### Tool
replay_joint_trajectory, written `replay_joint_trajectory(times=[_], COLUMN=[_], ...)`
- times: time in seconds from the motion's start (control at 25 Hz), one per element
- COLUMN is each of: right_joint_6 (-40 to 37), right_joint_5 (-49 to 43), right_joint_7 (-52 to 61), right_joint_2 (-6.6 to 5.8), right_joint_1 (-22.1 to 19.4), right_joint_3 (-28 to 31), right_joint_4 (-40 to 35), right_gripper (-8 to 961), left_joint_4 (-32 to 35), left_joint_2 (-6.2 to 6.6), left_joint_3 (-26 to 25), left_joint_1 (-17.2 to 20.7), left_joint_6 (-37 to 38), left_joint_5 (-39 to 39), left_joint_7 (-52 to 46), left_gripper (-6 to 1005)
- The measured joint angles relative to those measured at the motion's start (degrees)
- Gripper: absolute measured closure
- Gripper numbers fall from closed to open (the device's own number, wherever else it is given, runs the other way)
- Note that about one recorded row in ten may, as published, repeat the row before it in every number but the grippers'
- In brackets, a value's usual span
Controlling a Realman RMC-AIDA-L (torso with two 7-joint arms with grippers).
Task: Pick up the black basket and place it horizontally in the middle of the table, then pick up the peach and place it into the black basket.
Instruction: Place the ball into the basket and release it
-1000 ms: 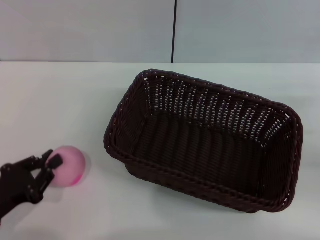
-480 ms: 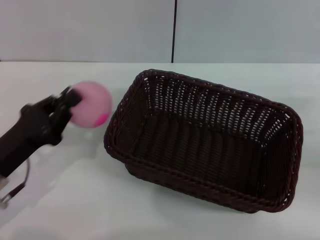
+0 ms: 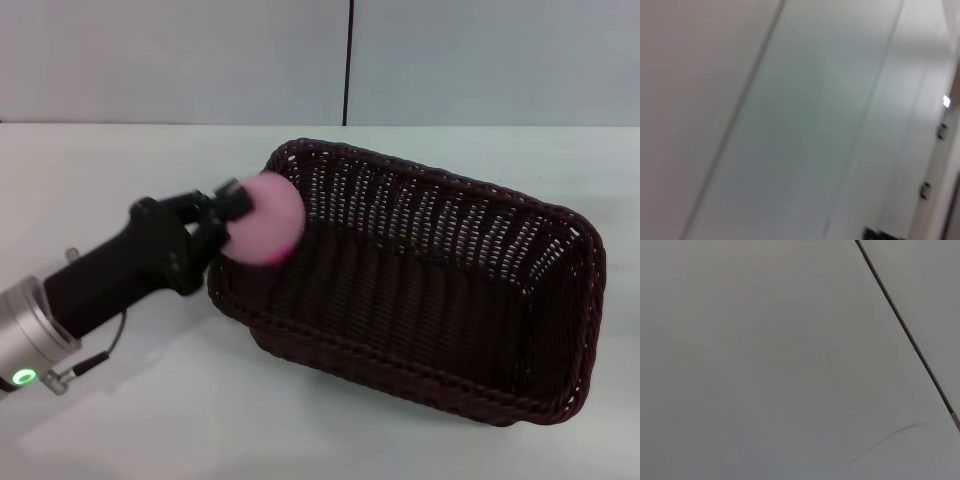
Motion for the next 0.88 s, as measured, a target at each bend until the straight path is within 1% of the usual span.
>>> replay_joint_trajectory(times=[0.12,0.24,0.4,0.44,0.88], right_joint_6=[0.2,0.5,0.7,0.8,1.6], right_joint_5=[0.0,0.0,0.0,0.0,0.7], right_joint_7=[-0.7,-0.9,-1.0,-1.0,-2.1], right_joint_2=[0.01,0.01,0.01,0.01,0.01], right_joint_1=[0.5,1.3,2.0,2.1,2.9], right_joint_3=[0.0,0.0,0.0,0.0,0.0], right_joint_4=[0.1,0.5,0.6,0.6,1.3], right_gripper=[342,342,342,342,342], left_joint_4=[0.3,0.2,-0.1,-0.1,1.0], left_joint_2=[-0.12,-0.26,-0.29,-0.30,-0.10], left_joint_3=[3.5,5.0,5.0,5.1,5.1], left_joint_1=[-0.4,-0.6,-0.7,-0.7,-0.1], left_joint_6=[-1.0,-3.4,-5.8,-7.4,-11.6], left_joint_5=[0.0,0.0,0.0,0.0,0.0], left_joint_7=[0.1,0.7,1.1,1.4,3.4], left_gripper=[957,956,954,954,949])
